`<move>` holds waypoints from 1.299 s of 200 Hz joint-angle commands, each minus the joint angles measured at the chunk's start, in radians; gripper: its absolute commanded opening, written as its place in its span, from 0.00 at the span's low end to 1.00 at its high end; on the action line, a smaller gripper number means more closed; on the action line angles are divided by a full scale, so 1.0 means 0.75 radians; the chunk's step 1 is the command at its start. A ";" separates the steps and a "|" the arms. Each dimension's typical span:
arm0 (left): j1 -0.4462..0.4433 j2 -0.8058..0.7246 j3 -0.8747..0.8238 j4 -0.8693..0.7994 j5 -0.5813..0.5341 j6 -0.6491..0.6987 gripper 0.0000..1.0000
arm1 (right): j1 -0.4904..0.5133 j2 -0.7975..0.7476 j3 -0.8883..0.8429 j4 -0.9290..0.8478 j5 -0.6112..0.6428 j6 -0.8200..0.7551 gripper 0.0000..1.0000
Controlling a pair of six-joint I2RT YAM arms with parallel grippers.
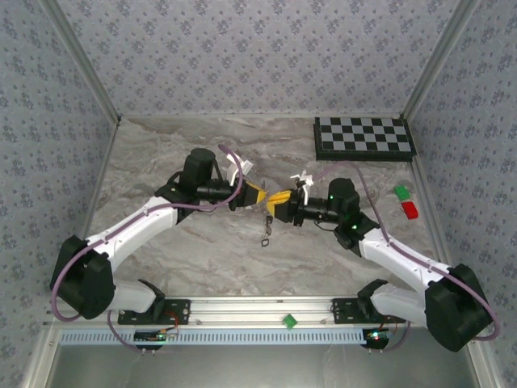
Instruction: Put the keys on the keyring
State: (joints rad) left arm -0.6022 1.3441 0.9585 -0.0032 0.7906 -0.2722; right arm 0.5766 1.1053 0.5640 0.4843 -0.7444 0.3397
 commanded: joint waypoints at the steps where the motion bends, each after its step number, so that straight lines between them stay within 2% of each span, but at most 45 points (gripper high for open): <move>1: -0.004 -0.005 0.064 0.034 0.005 -0.010 0.00 | 0.036 0.014 0.059 -0.061 -0.011 -0.089 0.24; 64: -0.003 -0.007 0.049 0.031 0.045 -0.004 0.00 | 0.012 0.050 0.092 -0.043 0.111 -0.066 0.21; 137: -0.008 -0.008 0.043 0.035 0.075 0.002 0.00 | -0.040 0.082 0.103 0.022 0.097 0.008 0.20; 223: -0.020 0.006 0.043 0.050 0.103 -0.001 0.00 | -0.082 0.134 0.091 0.187 -0.073 0.124 0.22; 260: -0.021 0.010 0.046 0.062 0.106 -0.007 0.00 | -0.080 0.171 0.094 0.234 -0.134 0.150 0.17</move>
State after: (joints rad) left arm -0.6048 1.3449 0.9611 0.0013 0.8230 -0.2745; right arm 0.5133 1.2148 0.6094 0.5854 -0.7773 0.4202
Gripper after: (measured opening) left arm 0.045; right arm 0.183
